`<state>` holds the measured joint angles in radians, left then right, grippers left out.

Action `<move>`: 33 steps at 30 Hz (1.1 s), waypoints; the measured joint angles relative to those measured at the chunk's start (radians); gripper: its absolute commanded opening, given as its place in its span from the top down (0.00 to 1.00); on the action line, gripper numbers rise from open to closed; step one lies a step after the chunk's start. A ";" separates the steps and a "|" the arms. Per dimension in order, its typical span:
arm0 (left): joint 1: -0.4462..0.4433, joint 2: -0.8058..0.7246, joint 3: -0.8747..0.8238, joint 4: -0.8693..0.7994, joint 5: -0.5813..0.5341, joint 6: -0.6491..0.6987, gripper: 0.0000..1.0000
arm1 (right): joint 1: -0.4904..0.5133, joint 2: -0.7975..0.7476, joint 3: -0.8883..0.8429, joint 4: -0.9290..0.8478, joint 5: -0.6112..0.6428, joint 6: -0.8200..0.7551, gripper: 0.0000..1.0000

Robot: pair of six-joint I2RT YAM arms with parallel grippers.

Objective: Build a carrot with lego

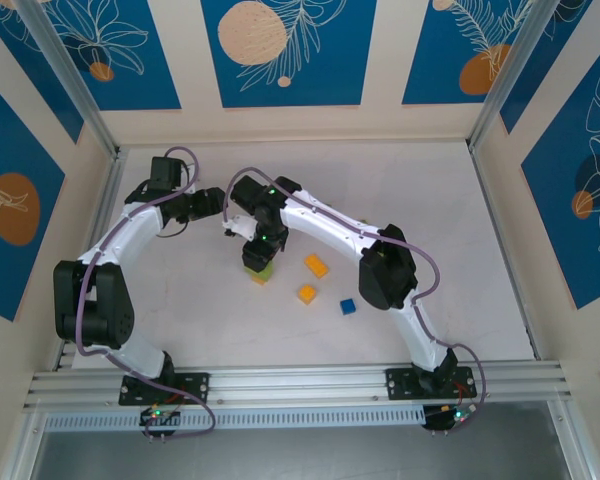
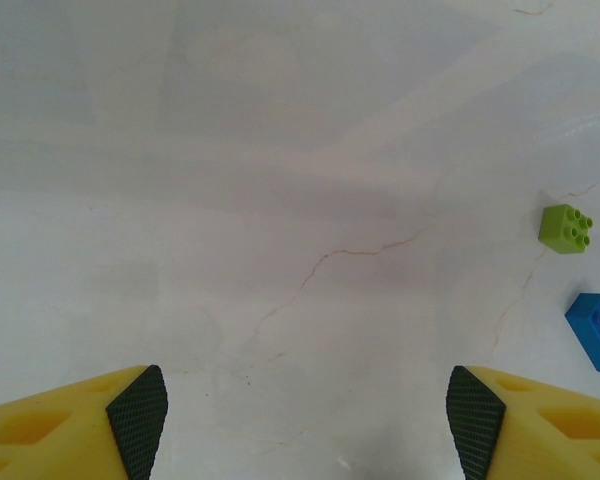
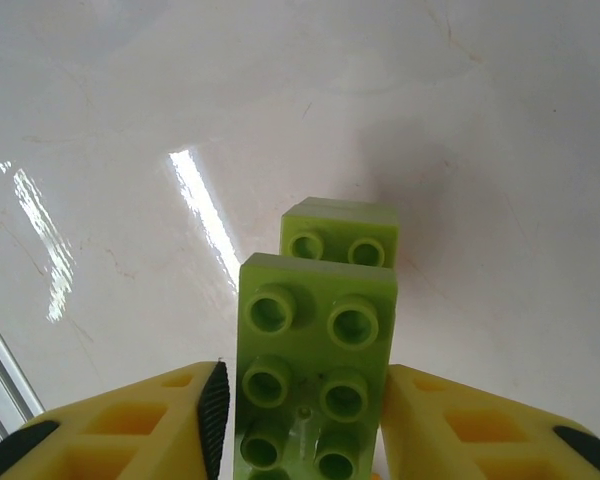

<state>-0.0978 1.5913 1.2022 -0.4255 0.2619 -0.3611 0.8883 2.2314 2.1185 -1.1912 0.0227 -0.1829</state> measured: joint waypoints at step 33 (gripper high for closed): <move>0.001 0.000 0.000 0.000 0.000 0.000 0.23 | 0.000 -0.015 0.002 0.014 0.022 0.019 0.37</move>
<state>-0.0971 1.5913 1.2022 -0.4255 0.2619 -0.3611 0.8883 2.2162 2.1204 -1.1774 0.0448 -0.1642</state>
